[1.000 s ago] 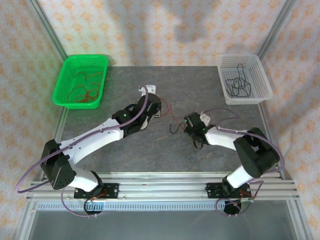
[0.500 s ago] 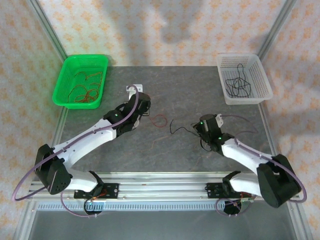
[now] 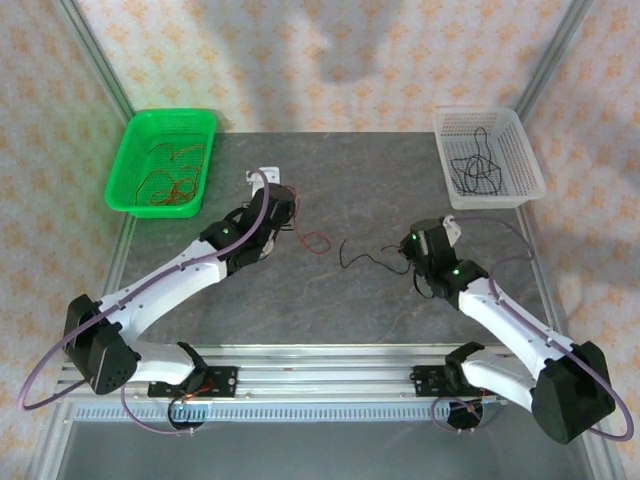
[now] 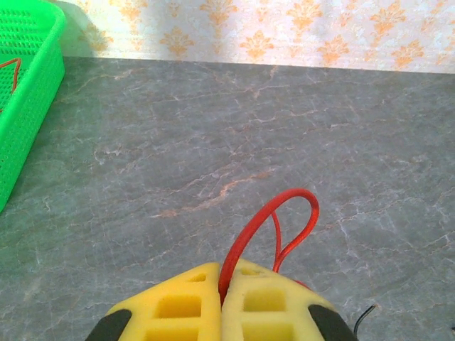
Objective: Untangle the cables
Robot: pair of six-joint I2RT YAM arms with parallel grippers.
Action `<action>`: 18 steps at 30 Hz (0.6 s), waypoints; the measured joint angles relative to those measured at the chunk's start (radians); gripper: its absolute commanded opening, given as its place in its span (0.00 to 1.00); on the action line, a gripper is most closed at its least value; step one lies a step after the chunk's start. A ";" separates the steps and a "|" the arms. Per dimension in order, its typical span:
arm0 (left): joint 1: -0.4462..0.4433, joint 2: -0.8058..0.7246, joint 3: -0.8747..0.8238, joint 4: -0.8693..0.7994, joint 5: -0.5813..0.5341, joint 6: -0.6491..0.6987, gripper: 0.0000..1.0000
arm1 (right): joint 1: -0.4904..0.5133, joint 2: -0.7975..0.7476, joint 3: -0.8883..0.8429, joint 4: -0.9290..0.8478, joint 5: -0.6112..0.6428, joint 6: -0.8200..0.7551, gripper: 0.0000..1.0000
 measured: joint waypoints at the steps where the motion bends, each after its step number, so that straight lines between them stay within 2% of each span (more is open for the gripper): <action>1: 0.000 -0.002 0.002 -0.001 0.001 0.000 0.00 | 0.000 0.003 0.022 -0.009 -0.021 -0.026 0.31; 6: 0.000 -0.002 0.061 -0.046 -0.002 0.003 0.00 | 0.025 0.023 0.071 -0.022 -0.098 -0.095 0.41; 10: 0.006 0.014 0.183 -0.095 -0.030 0.027 0.00 | 0.071 0.063 0.087 -0.027 -0.130 -0.125 0.48; 18: 0.079 0.103 0.399 -0.181 -0.082 0.087 0.00 | 0.117 0.093 0.097 -0.030 -0.164 -0.145 0.53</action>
